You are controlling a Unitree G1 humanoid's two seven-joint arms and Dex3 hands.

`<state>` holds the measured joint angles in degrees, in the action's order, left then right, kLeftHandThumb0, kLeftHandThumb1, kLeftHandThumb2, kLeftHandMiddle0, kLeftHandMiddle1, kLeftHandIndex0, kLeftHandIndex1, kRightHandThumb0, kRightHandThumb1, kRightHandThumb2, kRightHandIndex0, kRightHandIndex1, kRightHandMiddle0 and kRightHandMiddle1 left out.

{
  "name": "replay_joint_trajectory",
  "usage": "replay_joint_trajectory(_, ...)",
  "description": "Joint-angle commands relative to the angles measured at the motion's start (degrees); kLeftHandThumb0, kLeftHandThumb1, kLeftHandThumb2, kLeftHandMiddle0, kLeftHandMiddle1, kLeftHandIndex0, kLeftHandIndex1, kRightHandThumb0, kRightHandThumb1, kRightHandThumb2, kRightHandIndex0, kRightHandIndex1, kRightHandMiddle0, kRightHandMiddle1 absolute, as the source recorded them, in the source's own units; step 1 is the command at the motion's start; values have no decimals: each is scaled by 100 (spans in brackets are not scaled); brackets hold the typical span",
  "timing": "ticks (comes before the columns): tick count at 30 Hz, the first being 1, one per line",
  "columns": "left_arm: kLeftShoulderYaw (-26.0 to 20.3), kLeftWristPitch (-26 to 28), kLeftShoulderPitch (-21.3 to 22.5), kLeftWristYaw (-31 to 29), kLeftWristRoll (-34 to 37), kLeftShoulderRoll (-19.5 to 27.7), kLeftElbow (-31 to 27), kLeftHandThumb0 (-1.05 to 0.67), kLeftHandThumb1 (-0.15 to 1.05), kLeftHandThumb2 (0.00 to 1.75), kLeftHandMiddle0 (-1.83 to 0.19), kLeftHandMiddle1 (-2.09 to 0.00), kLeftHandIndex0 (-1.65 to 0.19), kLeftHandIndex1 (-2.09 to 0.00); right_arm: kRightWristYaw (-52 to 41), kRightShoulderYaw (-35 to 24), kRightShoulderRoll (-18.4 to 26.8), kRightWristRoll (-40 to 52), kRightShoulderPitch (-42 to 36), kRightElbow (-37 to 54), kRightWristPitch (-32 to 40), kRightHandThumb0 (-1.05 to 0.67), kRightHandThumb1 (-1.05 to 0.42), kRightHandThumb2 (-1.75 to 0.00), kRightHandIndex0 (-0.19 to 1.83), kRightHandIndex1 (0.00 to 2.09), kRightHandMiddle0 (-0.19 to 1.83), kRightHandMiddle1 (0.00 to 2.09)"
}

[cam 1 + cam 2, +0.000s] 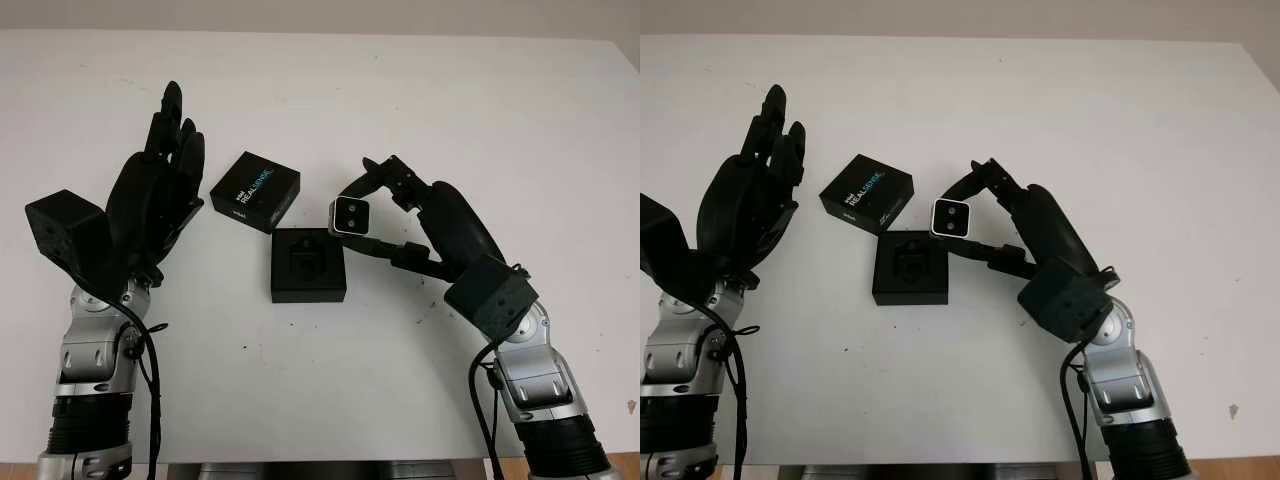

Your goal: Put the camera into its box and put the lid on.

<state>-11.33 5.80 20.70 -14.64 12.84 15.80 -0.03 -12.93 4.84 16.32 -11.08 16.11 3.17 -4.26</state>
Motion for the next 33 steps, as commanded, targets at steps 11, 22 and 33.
replay_joint_trajectory(11,37,-21,-21,9,5,-10,-113,-77,105,54,19,0,19,0,-96,239,-348,195,111,-42,172,-48,-103,-5,21,3,35,179)
replay_joint_trajectory(22,28,2,-31,58,18,-35,-144,-77,105,52,19,0,19,0,-37,491,-505,68,-52,-82,275,-44,-102,-5,21,4,33,177)
replay_joint_trajectory(33,25,10,-61,60,34,-43,-195,-77,105,53,19,0,19,0,-85,616,-476,5,-200,-43,372,-45,-103,-6,19,4,28,176)
